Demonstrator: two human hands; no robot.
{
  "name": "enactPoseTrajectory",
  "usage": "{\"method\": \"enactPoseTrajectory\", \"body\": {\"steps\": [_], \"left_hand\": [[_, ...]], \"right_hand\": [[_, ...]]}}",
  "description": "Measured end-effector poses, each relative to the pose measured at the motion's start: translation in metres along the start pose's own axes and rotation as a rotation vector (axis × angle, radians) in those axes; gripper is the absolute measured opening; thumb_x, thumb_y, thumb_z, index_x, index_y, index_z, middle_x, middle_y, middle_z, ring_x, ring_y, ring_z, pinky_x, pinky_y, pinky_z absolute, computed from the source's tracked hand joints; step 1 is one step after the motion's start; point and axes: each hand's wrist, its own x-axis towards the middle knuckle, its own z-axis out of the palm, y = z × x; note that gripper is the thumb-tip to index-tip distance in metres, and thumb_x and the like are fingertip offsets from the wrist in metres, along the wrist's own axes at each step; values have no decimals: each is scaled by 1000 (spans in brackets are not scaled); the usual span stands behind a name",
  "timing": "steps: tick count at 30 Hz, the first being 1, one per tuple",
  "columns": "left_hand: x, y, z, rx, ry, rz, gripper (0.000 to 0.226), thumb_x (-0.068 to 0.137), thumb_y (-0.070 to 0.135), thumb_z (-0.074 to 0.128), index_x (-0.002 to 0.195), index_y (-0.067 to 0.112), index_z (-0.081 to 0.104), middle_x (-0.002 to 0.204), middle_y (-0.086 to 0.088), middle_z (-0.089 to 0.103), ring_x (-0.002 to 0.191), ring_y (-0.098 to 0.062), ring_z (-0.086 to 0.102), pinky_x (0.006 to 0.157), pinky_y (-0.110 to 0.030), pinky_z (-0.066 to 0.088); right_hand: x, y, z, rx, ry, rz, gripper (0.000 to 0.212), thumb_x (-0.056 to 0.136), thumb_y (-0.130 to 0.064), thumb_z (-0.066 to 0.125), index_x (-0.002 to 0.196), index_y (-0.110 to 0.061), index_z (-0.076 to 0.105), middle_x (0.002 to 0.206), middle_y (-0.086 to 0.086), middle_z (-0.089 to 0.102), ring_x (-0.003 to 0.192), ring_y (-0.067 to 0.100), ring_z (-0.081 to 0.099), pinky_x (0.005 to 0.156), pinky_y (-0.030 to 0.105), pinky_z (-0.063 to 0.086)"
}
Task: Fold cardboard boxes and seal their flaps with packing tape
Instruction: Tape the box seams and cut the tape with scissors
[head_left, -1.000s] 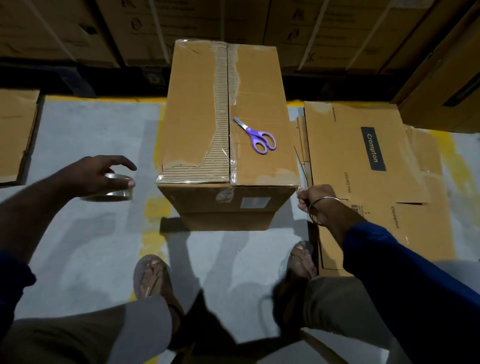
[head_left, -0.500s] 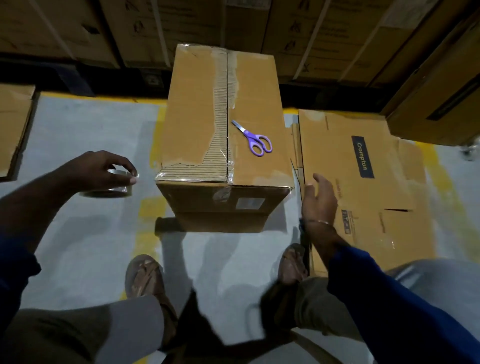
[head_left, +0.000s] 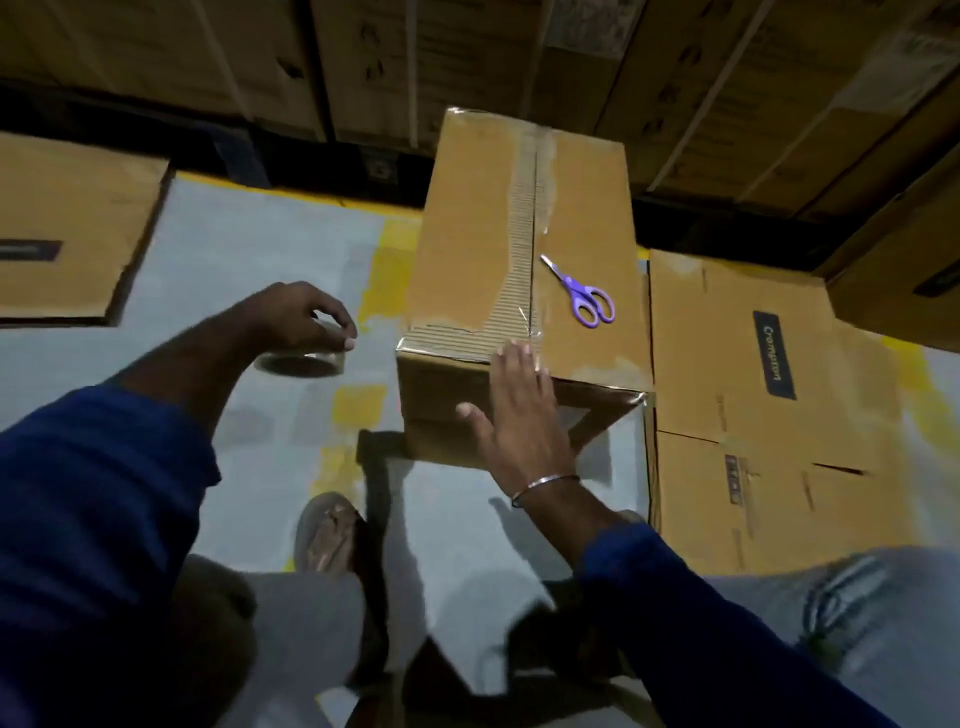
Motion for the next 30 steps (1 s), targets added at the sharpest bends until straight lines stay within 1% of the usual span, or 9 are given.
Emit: {"method": "enactPoseTrajectory", "body": {"steps": [4,7,15,17,19,22,24,26,30], "left_hand": [[1,-5,2,-51,-23,-11,7,82,42,84,86,43,79,104,14,75,100,-12,67,93,-35,51],[1,-7,4,-116,-19,-17,7,81,38,86,85,38,80,96,15,76,95,-10,68,86,-30,49],[4,-8,7,-91,-10,-1,6,83,39,84,87,37,80,98,8,76,94,-13,66,82,-28,46],[5,-8,7,-102,-10,-3,6,82,39,84,85,37,79,96,9,76,91,-8,65,78,-27,45],[5,-9,8,-105,-21,-6,6,81,42,85,83,40,79,96,10,75,91,-8,65,81,-30,47],[6,-9,8,-90,-27,-18,6,80,45,84,82,44,78,97,8,75,95,-13,65,89,-35,51],[6,-7,8,-72,-23,-21,6,81,45,83,83,42,78,99,8,74,97,-16,65,90,-37,50],[7,-6,6,-63,-17,-25,6,82,43,83,84,40,79,102,8,74,99,-18,64,88,-36,48],[5,-4,3,-56,-21,-34,5,82,42,84,83,41,79,102,7,75,96,-17,66,87,-36,49]], "right_hand": [[26,-44,8,-32,-42,-131,84,103,-63,19,163,-6,13,172,15,-1,159,27,-5,129,47,0],[38,-67,19,-56,-53,-187,85,104,-61,31,164,-4,9,172,16,-3,159,28,-7,128,46,-2],[43,-82,31,-127,-15,-353,85,103,-58,42,164,-6,14,173,11,-5,159,26,-6,128,48,2],[39,-75,31,-84,10,-421,76,105,-51,44,162,-5,23,172,12,6,159,26,3,128,47,8],[35,-62,28,22,93,-549,58,105,-36,51,153,-4,44,167,14,29,155,27,26,125,45,24],[38,-44,20,155,200,-632,39,93,-16,59,131,-9,66,145,9,60,125,27,61,97,40,52],[47,-37,9,196,164,-550,37,88,-14,57,122,-11,70,129,7,68,110,29,66,79,40,57],[60,-31,-1,256,79,-457,33,85,-15,55,113,-14,71,116,4,69,100,30,66,72,43,56],[65,-17,-11,351,-77,-418,36,88,-16,52,115,-14,76,116,2,75,105,26,69,85,43,56]]}}
